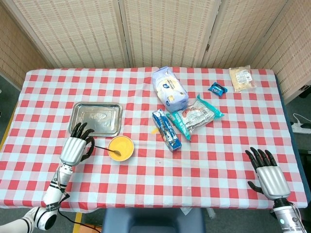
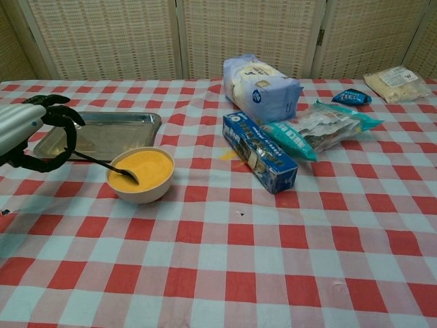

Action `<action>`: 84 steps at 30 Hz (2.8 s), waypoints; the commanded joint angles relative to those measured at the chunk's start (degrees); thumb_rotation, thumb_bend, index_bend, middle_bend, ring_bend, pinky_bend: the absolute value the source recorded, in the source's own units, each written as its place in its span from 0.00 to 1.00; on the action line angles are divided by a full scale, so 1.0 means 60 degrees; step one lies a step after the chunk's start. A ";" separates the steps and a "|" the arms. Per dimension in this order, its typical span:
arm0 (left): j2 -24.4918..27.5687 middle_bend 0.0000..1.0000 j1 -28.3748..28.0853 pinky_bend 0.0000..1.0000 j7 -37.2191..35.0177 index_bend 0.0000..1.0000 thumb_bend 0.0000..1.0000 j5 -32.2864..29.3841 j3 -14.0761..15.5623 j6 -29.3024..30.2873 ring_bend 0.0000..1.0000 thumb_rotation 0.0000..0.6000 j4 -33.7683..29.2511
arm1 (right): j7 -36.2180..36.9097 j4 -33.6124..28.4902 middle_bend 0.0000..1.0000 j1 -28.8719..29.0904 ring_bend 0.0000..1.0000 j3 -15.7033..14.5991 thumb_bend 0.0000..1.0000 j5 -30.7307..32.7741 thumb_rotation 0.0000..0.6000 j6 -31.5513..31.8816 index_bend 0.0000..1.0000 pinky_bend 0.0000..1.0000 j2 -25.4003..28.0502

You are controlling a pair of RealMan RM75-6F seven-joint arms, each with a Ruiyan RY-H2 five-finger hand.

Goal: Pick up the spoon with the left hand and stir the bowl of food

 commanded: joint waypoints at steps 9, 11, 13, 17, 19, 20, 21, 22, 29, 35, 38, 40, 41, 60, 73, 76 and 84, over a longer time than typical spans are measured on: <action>-0.0806 0.25 -0.0429 0.00 -0.0465 0.83 0.72 -0.0236 -0.0449 -0.0202 0.01 1.00 0.1338 | -0.0024 0.0066 0.00 0.0052 0.00 0.0095 0.12 0.0242 1.00 -0.0128 0.00 0.00 -0.0026; -0.0909 0.25 -0.0496 0.00 -0.0563 0.83 0.72 -0.0270 -0.0509 -0.0226 0.01 1.00 0.1565 | -0.0002 0.0075 0.00 0.0070 0.00 0.0109 0.12 0.0290 1.00 -0.0173 0.00 0.00 -0.0024; -0.0963 0.25 -0.0541 0.00 -0.0658 0.83 0.72 -0.0293 -0.0555 -0.0229 0.01 1.00 0.1694 | 0.0009 0.0092 0.00 0.0090 0.00 0.0126 0.12 0.0340 1.00 -0.0218 0.00 0.00 -0.0028; -0.0855 0.25 -0.0562 0.00 -0.1094 0.83 0.73 -0.0177 -0.0608 0.0042 0.02 1.00 0.1629 | -0.0068 0.0136 0.00 0.0145 0.00 0.0151 0.12 0.0472 1.00 -0.0350 0.00 0.00 -0.0069; -0.0711 0.25 -0.0519 0.00 -0.1222 0.83 0.72 -0.0104 -0.0597 0.0212 0.02 1.00 0.1416 | -0.0104 0.0133 0.00 0.0162 0.00 0.0140 0.12 0.0487 1.00 -0.0393 0.00 0.00 -0.0082; -0.0631 0.26 -0.0500 0.00 -0.1216 0.83 0.72 -0.0079 -0.0585 0.0259 0.02 1.00 0.1303 | -0.0113 0.0127 0.00 0.0166 0.00 0.0134 0.12 0.0481 1.00 -0.0397 0.00 0.00 -0.0084; -0.0558 0.26 -0.0481 0.00 -0.1179 0.83 0.72 -0.0062 -0.0566 0.0284 0.02 1.00 0.1187 | -0.0118 0.0118 0.00 0.0165 0.00 0.0126 0.12 0.0470 1.00 -0.0393 0.00 0.00 -0.0084; -0.0481 0.26 -0.0468 0.00 -0.1090 0.83 0.72 -0.0046 -0.0549 0.0309 0.02 1.00 0.1057 | -0.0123 0.0104 0.00 0.0161 0.00 0.0117 0.12 0.0447 1.00 -0.0376 0.00 0.00 -0.0081; -0.0579 0.26 -0.0520 0.00 -0.0484 0.83 0.72 -0.0181 -0.0478 0.0011 0.02 1.00 0.1316 | -0.0124 0.0036 0.00 0.0122 0.00 0.0072 0.12 0.0333 1.00 -0.0261 0.00 0.00 -0.0054; -0.0924 0.26 -0.0599 0.00 -0.0401 0.83 0.72 -0.0202 -0.0469 -0.0014 0.02 1.00 0.2032 | -0.0164 0.0075 0.00 0.0150 0.00 0.0086 0.12 0.0432 1.00 -0.0343 0.00 0.00 -0.0083; -0.1029 0.26 -0.0608 0.00 -0.0347 0.83 0.72 -0.0134 -0.0415 0.0068 0.02 1.00 0.2304 | -0.0136 0.0067 0.00 0.0163 0.00 0.0097 0.12 0.0468 1.00 -0.0372 0.00 0.00 -0.0070; -0.1043 0.26 -0.0580 0.00 -0.0344 0.83 0.72 -0.0033 -0.0331 0.0183 0.02 1.00 0.2397 | -0.0146 0.0072 0.00 0.0176 0.00 0.0104 0.12 0.0499 1.00 -0.0398 0.00 0.00 -0.0069; -0.1031 0.26 -0.0562 0.00 -0.0339 0.83 0.72 0.0026 -0.0280 0.0237 0.02 1.00 0.2419 | -0.0149 0.0071 0.00 0.0181 0.00 0.0105 0.12 0.0509 1.00 -0.0409 0.00 0.00 -0.0072; -0.0199 0.26 0.0008 0.00 0.0113 0.82 0.72 0.1007 0.0734 0.0990 0.02 1.00 0.1496 | -0.0256 -0.0004 0.00 0.0185 0.00 0.0004 0.12 0.0333 1.00 -0.0368 0.00 0.00 -0.0121; 0.0498 0.26 0.0219 0.00 0.0603 0.83 0.73 0.1087 0.0666 0.1255 0.02 1.00 0.0173 | -0.0257 -0.0043 0.00 0.0183 0.00 -0.0070 0.12 0.0191 1.00 -0.0350 0.00 0.00 -0.0114; 0.0243 0.26 0.0190 0.00 0.0533 0.83 0.73 0.0982 0.0288 0.1631 0.02 1.00 0.0335 | -0.0259 -0.0067 0.00 0.0178 0.00 -0.0089 0.12 0.0163 1.00 -0.0342 0.00 0.00 -0.0105; -0.0171 0.26 -0.0040 0.00 0.0194 0.82 0.73 0.0830 -0.0042 0.1547 0.02 1.00 0.0809 | -0.0231 -0.0021 0.00 0.0156 0.00 -0.0033 0.12 0.0216 1.00 -0.0272 0.00 0.00 -0.0096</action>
